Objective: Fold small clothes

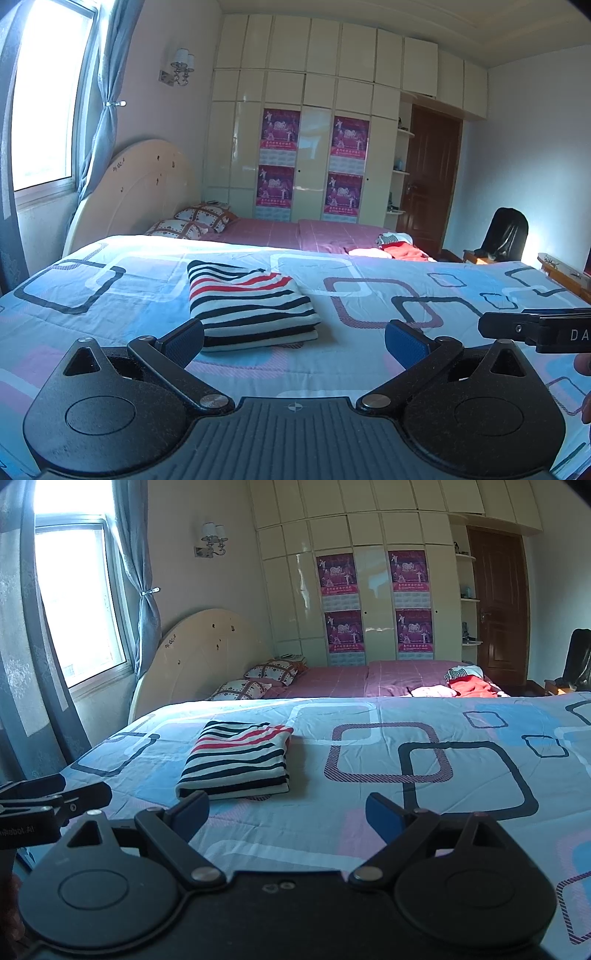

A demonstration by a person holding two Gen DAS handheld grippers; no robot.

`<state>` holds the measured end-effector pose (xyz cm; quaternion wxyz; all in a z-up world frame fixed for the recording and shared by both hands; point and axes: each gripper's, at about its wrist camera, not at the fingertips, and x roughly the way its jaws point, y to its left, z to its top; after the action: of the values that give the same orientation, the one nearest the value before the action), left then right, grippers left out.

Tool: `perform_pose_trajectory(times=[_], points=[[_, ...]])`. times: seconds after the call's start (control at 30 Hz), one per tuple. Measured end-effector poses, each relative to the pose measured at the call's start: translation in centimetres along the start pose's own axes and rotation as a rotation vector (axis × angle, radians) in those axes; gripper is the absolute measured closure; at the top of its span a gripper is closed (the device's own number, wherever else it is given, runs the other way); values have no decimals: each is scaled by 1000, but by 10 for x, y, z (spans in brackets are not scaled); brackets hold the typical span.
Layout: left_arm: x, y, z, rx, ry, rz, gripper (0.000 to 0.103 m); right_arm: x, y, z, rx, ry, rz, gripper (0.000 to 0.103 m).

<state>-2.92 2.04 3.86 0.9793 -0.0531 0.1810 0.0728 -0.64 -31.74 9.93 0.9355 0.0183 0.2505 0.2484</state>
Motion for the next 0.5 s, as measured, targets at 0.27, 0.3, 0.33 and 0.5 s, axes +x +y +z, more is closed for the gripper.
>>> perform_pose_trajectory(times=[0.27,0.3,0.33,0.5], points=[[0,2,-1,-5,1,1,0,5,5,-3,-7,5,0,11],[0,2,-1,-7,1,3,0,6,6,-3,-8,6,0,11],[0,2,-1,-7,1,4,0,7,7,-3,-9,7,0,11],[-1,2,-2,-6,-1,4,0,8,9,-3,-7,8,2,11]])
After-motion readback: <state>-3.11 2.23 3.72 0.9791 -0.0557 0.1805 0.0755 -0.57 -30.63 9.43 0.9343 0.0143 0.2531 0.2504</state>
